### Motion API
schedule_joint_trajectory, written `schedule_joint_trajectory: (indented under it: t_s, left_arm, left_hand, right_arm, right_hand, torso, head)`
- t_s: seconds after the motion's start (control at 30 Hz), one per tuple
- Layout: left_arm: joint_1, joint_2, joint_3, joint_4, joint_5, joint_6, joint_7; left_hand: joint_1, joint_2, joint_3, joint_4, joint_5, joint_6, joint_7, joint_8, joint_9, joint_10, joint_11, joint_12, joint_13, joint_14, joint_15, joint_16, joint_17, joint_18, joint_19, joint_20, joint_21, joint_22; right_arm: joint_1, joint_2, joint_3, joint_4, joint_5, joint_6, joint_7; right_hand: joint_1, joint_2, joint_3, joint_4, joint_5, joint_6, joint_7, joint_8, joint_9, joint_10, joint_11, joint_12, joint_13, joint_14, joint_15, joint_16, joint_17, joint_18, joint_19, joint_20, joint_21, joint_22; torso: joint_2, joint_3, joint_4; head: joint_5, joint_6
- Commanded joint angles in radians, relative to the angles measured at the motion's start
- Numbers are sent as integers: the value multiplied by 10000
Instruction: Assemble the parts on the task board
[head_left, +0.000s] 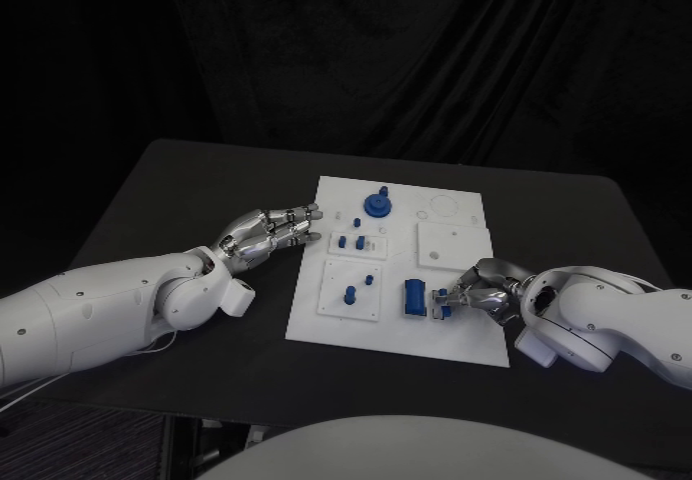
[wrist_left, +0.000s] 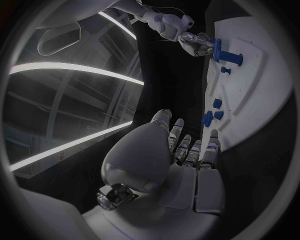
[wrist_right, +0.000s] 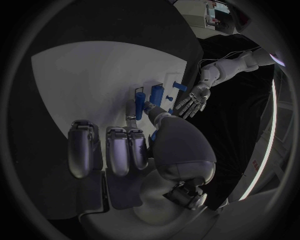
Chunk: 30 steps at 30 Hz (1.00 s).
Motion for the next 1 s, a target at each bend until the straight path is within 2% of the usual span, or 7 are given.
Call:
schedule_joint_trajectory:
  t_s: [0.03, 0.33, 0.5, 0.77, 1.0]
  left_arm:
    - [-20, 18, 9, 10, 19, 152, 91]
    - [-21, 24, 9, 2, 19, 164, 82]
    - [-22, 29, 9, -3, 19, 170, 74]
    - [-25, 43, 9, -17, 19, 186, 66]
    - [-30, 47, 9, -22, 19, 197, 64]
  left_hand:
    - [-38, -11, 71, -11, -44, 3, 47, 40, 4, 13, 44, 56, 14, 11, 42, 44, 5, -146, 71, -6, -7, 2]
    - [-38, -11, 71, -11, -44, 3, 47, 40, 4, 13, 44, 56, 14, 11, 42, 44, 5, -146, 71, -6, -7, 2]
    - [-53, -19, 80, -14, -63, 3, 49, 42, 4, 7, 41, 52, 12, 10, 47, 45, 4, -150, 70, -6, -8, -11]
    - [-53, -19, 80, -14, -63, 3, 49, 42, 4, 7, 41, 52, 12, 10, 47, 45, 4, -150, 70, -6, -8, -11]
    - [-53, -19, 80, -14, -63, 3, 49, 42, 4, 7, 41, 52, 12, 10, 47, 45, 4, -150, 70, -6, -8, -11]
  right_arm:
    - [6, 28, 3, -9, 21, 188, 8]
    - [4, 101, 2, -53, 21, 330, -78]
    - [4, 104, 1, -75, 21, 383, -112]
    - [3, 122, 1, -95, 21, 427, -105]
    - [3, 132, 1, -120, 21, 429, -65]
  right_hand:
    - [-86, 21, 387, -343, 31, -28, -15, 53, 0, 1041, -29, 63, 2633, 995, -66, 13, 2269, 97, 425, -53, -23, 2192]
    - [-214, -15, 424, -280, 22, -119, 15, 55, 35, 1041, -4, 63, 2633, 990, -49, 5, 2246, 104, 408, -42, -53, 2181]
    - [-508, -90, 397, -69, 5, -219, 63, 83, 99, 1041, 39, 63, 2633, 988, -12, 3, 2239, 110, 392, -12, -81, 2171]
    - [-1231, -226, -304, 702, -36, -471, 182, 177, 214, 1041, 146, 63, 2633, 984, 80, -2, 2220, 119, 369, 72, -120, 2158]
    - [-1531, -282, -751, 1196, -35, -579, 222, 260, 220, 1041, 184, 63, 2633, 986, 115, 3, 2232, 122, 364, 111, -127, 2155]
  torso:
    - [2, 8, 11]
    - [9, 2, -4]
    - [3, 5, -2]
    - [-2, 6, -2]
    - [-5, 6, -2]
  head:
    - [-21, -2]
    - [-8, -2]
    - [-7, -2]
    - [-11, -2]
    - [-6, -2]
